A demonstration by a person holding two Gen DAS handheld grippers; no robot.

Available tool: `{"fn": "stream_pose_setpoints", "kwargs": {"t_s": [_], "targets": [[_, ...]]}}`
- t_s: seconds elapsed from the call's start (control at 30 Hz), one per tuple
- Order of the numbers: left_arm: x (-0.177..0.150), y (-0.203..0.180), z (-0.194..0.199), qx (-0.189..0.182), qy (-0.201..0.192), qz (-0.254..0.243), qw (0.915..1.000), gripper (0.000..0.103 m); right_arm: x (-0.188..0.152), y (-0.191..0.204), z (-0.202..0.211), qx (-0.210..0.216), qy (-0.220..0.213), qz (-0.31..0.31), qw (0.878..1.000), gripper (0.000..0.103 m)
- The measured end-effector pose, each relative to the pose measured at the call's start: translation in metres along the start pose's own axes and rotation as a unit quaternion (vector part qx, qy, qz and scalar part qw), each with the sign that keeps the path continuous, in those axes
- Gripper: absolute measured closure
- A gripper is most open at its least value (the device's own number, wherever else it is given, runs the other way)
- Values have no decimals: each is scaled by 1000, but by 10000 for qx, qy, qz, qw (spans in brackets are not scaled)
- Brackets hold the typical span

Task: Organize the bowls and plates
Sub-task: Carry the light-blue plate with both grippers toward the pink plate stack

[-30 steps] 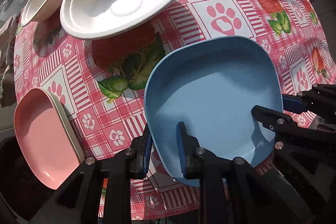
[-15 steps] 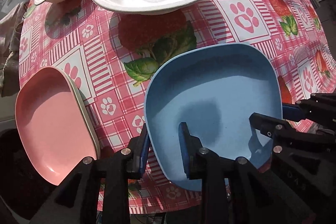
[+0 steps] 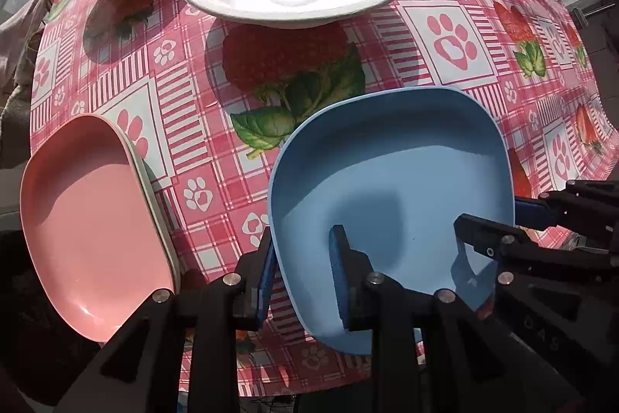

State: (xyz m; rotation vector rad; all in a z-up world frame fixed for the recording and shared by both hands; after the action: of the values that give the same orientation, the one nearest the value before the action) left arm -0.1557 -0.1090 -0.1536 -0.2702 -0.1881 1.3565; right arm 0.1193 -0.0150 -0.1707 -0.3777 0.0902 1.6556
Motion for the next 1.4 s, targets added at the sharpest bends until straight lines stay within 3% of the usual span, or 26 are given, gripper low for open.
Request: {"fn": "stream_pose_setpoints", "kwargs": {"t_s": [0.3,0.7,1.03,1.4], "targets": [[5,2,8,-23,44,-50,10000,75,-1,-3,-5,18,28,-54,10000,76],[56,-29,-5,-153,163,-13,9997,79,-3,-5,-6,65,65,-173,9998,76],[62,-67,-22,-95,224,-132,9996,79,-2,-5,-7,49,123,-156,9998,76],[64,-76,-15,-243,318,-83,9992,79,-4,-5,-2,180,234,-248,9993,76]]}}
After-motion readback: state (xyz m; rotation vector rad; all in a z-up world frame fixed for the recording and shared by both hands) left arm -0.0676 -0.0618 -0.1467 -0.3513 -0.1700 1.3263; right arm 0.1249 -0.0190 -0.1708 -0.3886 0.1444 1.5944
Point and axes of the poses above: each gripper's, at about its wrist camera, not at the fingertips, and z roughly against the way its jaws point, y to its left, x to its top, the point moved 3 cm from there along -z, roughly the way its jaws point, and after that the axes turned 15 degrees about -x, right-handed, at the moved point
